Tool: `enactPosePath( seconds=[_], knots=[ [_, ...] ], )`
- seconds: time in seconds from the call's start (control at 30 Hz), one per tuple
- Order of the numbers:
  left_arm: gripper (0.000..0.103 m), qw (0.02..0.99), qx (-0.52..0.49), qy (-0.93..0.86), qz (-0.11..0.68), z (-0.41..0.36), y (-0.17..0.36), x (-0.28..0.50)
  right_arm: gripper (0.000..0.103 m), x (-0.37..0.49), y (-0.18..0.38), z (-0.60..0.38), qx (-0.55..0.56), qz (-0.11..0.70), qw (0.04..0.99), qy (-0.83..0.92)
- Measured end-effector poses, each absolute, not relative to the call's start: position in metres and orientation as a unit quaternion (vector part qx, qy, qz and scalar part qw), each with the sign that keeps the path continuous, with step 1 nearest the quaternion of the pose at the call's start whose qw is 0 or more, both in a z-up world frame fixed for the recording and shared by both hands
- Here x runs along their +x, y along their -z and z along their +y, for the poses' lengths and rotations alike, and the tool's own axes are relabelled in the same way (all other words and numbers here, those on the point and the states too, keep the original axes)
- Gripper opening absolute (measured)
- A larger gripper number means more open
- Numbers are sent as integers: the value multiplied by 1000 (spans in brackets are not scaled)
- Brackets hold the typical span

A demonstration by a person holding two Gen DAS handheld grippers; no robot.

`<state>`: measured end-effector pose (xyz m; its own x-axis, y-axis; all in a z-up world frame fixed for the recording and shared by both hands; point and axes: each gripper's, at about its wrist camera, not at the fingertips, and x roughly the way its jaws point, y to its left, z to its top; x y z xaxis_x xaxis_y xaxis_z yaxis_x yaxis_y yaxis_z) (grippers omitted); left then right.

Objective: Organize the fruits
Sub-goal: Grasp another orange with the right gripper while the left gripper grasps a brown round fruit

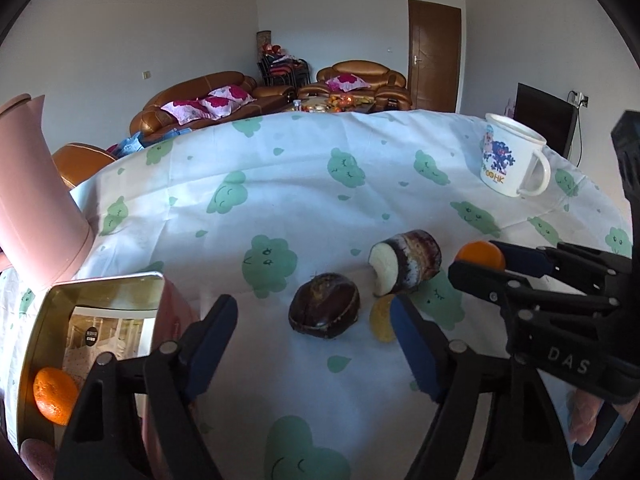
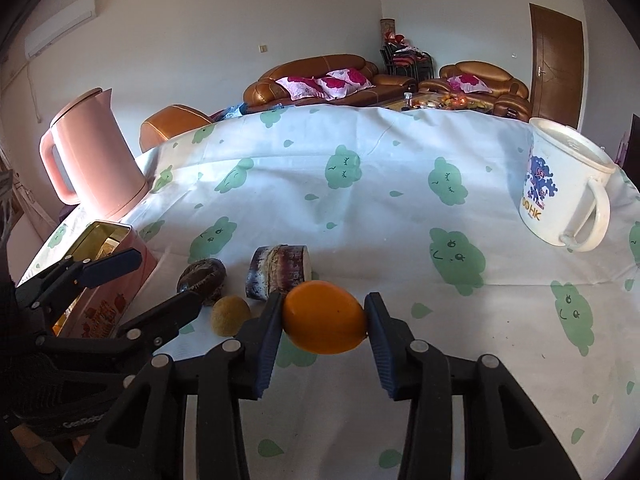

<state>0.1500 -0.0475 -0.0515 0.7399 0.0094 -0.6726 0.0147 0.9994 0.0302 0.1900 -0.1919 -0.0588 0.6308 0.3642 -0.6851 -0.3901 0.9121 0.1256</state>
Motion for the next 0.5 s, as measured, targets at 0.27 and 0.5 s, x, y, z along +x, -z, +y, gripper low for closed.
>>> enactPosePath(
  seconds=[0.27, 0.5],
  knots=[
    [65, 918, -26, 14, 395, -39, 62, 171, 43, 189, 59, -189, -24, 373, 903, -212],
    [48, 905, -46, 40, 422, -37, 70, 181, 44, 190, 61, -186, -32, 379, 900, -213]
  ],
)
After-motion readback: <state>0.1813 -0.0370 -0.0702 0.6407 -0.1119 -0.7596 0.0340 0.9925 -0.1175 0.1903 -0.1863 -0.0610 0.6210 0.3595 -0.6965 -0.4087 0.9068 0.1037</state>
